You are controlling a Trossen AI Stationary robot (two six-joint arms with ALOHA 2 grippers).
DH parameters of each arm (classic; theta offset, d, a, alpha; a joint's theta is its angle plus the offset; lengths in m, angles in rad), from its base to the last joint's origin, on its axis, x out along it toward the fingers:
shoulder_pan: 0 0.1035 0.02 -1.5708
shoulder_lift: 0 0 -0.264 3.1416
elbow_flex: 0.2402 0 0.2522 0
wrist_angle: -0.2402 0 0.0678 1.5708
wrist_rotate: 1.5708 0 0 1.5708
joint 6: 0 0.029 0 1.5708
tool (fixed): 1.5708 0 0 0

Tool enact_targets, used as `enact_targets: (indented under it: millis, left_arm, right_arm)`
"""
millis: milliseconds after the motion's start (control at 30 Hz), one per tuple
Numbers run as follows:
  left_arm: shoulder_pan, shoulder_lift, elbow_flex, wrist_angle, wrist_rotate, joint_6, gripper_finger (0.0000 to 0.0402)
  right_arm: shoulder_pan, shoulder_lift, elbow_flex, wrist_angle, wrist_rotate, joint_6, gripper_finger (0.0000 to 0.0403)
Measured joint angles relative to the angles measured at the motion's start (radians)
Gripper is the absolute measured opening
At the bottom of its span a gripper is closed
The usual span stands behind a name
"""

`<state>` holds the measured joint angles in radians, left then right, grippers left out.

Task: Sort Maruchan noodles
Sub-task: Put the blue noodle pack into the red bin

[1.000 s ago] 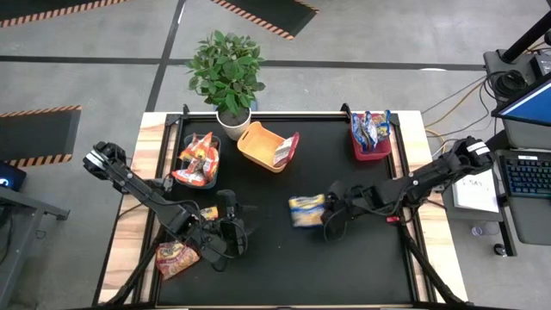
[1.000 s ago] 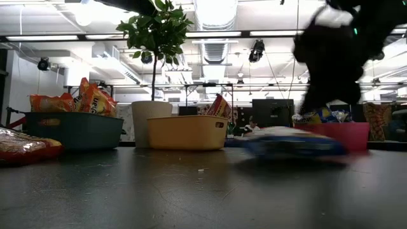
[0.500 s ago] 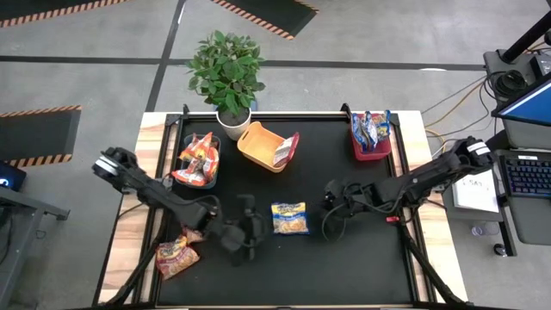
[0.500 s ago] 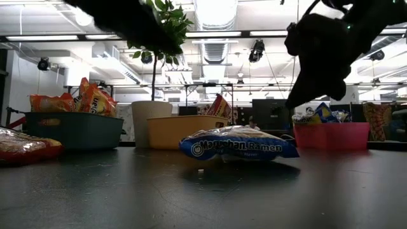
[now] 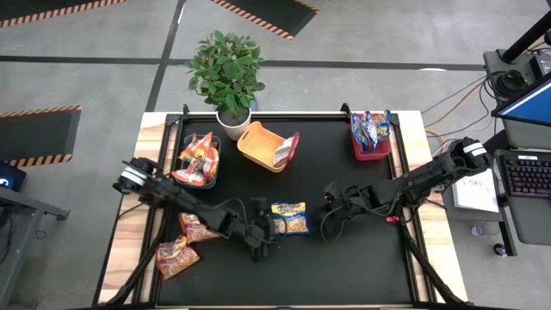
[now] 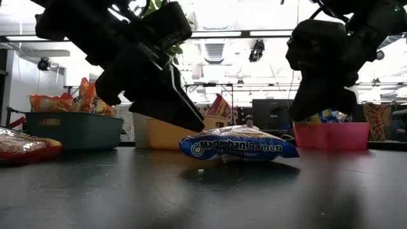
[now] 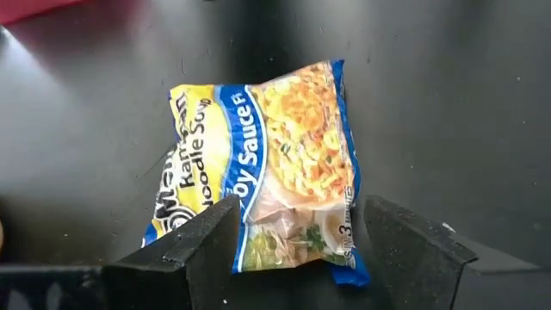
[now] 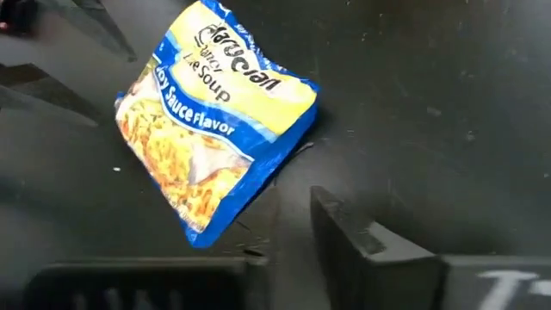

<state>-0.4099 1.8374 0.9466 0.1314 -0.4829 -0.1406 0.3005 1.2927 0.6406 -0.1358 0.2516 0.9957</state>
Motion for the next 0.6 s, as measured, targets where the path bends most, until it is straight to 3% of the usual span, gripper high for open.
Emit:
enact_targets:
  millis: [367, 600]
  left_arm:
    - [0.022, 0.029, -0.041, 0.041, 0.005, -0.066, 0.0232]
    - [0.033, 0.102, -0.039, 0.082, 0.035, -0.106, 0.0232]
  right_arm:
    - [-0.019, 0.129, -0.011, 0.228, -0.027, 0.015, 0.0238]
    - [-0.083, 0.157, -0.011, 0.258, -0.051, -0.040, 0.0316]
